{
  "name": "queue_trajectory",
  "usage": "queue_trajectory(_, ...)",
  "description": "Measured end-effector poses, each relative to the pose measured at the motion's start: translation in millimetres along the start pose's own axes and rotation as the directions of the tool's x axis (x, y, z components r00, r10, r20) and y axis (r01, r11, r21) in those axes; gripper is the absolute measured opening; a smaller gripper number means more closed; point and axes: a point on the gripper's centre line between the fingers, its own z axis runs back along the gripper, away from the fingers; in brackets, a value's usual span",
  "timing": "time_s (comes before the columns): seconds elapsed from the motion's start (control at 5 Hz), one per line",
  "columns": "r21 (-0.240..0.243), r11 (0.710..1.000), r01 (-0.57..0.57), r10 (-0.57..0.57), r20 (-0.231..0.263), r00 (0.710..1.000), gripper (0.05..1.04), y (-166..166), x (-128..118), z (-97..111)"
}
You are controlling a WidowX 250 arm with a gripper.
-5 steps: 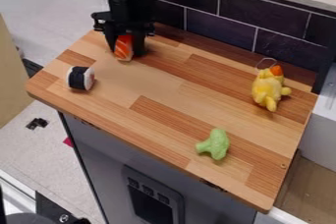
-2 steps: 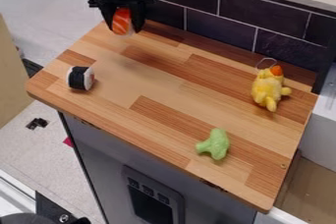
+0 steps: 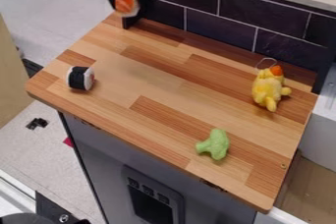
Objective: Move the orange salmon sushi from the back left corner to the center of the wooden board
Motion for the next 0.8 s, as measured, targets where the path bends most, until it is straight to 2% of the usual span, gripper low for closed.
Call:
queue_trajectory(0.2, -0.032, 0.998, 0.047, -0.048, -0.037, 0.998, 0.554, -30.4, -15.8, 8.2)
queue_trajectory(0.4, -0.028, 0.991, 0.13, -0.131, -0.065, 0.989, 0.554, -53.6, -28.5, 1.9)
queue_trajectory(0.8, 0.069, 0.978, 0.195, -0.193, -0.043, 0.98, 0.554, -68.1, -37.6, -32.7)
